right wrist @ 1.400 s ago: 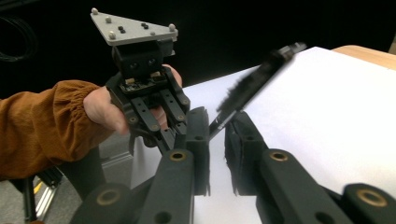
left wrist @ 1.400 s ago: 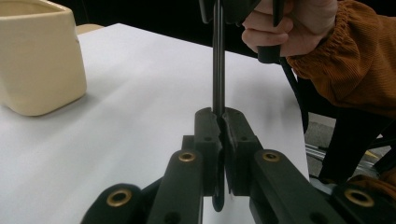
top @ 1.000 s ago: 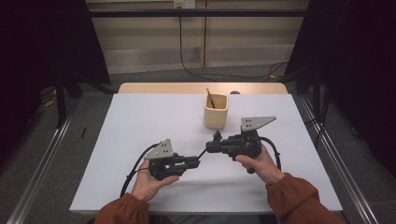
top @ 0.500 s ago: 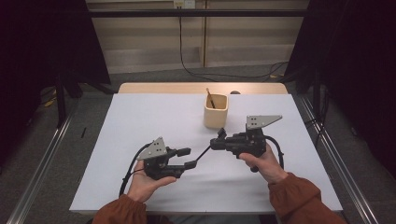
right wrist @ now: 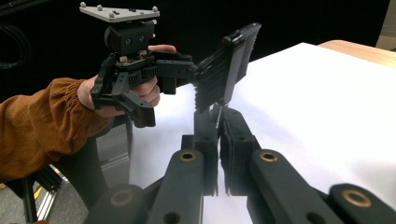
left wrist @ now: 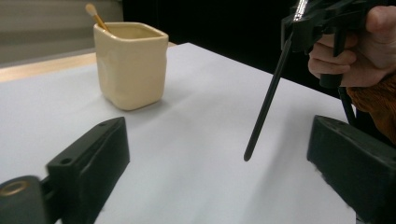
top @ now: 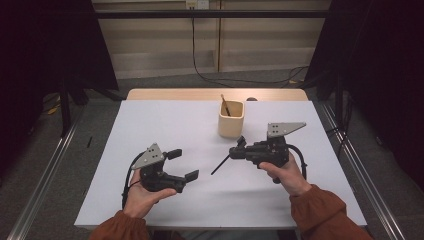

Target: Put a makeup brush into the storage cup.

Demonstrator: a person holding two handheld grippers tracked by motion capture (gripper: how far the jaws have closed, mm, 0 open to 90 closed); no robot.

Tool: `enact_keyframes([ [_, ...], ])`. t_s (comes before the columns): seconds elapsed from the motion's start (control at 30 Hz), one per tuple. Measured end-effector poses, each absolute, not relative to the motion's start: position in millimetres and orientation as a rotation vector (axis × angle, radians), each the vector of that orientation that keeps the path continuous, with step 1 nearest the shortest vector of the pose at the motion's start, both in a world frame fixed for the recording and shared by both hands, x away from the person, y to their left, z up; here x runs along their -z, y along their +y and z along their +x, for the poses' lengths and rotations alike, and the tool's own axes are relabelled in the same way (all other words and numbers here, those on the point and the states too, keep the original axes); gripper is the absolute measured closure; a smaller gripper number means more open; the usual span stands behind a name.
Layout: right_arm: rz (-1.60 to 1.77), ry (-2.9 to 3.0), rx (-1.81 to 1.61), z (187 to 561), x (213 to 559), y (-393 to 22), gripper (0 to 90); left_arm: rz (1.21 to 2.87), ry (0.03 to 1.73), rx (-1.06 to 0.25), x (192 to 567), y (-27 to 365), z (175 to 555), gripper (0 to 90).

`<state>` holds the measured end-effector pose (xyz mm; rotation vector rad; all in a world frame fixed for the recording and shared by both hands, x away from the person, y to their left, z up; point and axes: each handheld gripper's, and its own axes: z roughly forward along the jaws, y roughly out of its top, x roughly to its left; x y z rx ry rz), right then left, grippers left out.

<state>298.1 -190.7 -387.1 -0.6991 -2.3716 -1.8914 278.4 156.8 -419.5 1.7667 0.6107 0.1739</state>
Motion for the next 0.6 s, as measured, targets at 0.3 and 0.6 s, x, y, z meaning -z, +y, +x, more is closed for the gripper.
enact_keyframes([
  [0.3,-0.724,-2.379,1.894,298,386,-198,85.6,1.759,0.588,-0.186,420,163,276,2.7],
  [0.6,-0.743,-2.396,1.895,298,385,-205,85.6,1.773,0.609,-0.215,425,176,271,2.4],
])
